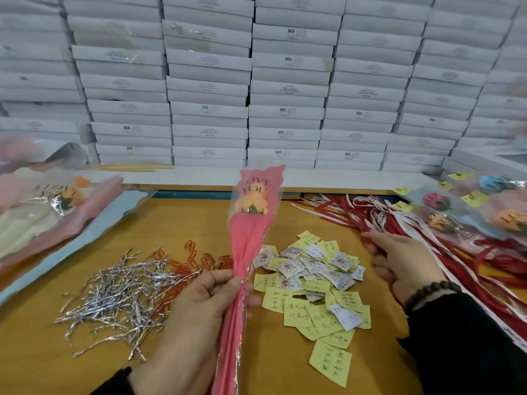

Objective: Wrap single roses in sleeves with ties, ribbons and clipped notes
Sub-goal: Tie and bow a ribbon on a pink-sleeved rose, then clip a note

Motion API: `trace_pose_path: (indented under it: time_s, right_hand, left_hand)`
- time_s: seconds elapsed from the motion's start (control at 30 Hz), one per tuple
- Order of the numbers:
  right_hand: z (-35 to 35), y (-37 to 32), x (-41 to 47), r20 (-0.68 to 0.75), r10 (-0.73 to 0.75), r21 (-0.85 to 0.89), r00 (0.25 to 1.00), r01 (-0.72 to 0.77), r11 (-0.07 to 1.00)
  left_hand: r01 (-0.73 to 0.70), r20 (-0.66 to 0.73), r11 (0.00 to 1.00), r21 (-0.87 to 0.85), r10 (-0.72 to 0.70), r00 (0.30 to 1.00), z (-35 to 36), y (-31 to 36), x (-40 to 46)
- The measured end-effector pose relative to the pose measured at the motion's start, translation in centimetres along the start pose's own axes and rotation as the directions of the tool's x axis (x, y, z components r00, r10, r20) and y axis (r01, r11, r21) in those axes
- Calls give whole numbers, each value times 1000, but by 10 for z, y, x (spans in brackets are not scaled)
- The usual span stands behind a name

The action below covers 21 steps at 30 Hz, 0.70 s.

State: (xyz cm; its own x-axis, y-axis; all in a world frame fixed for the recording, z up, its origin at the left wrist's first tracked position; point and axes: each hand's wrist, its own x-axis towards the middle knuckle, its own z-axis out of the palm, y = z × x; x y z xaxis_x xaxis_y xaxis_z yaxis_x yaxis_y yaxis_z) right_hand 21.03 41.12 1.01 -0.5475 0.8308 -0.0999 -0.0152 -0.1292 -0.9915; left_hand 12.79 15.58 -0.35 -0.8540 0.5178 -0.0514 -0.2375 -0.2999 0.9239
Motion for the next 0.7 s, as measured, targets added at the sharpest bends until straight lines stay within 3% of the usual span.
trace_pose_path:
  time_s: [0.17,0.33,0.53,0.7]
  right_hand:
    - [29,-5,-29,234,-18,-157,972,56,986]
    - [67,1,-62,474,38,-196,880,64,979]
    - [98,15,-95,564,19,-107,825,50,993]
    - [97,14,-99,571,-56,-172,819,186,967]
  left_hand:
    - [9,9,1000,22,-10,1000,-3,-2,1]
    - [-3,21,1000,28,2,1000,-5,-3,0]
    - [-23,25,999,-43,24,999,-1,-3,-3]
    - [-23,33,999,-28,24,999,0,-1,-6]
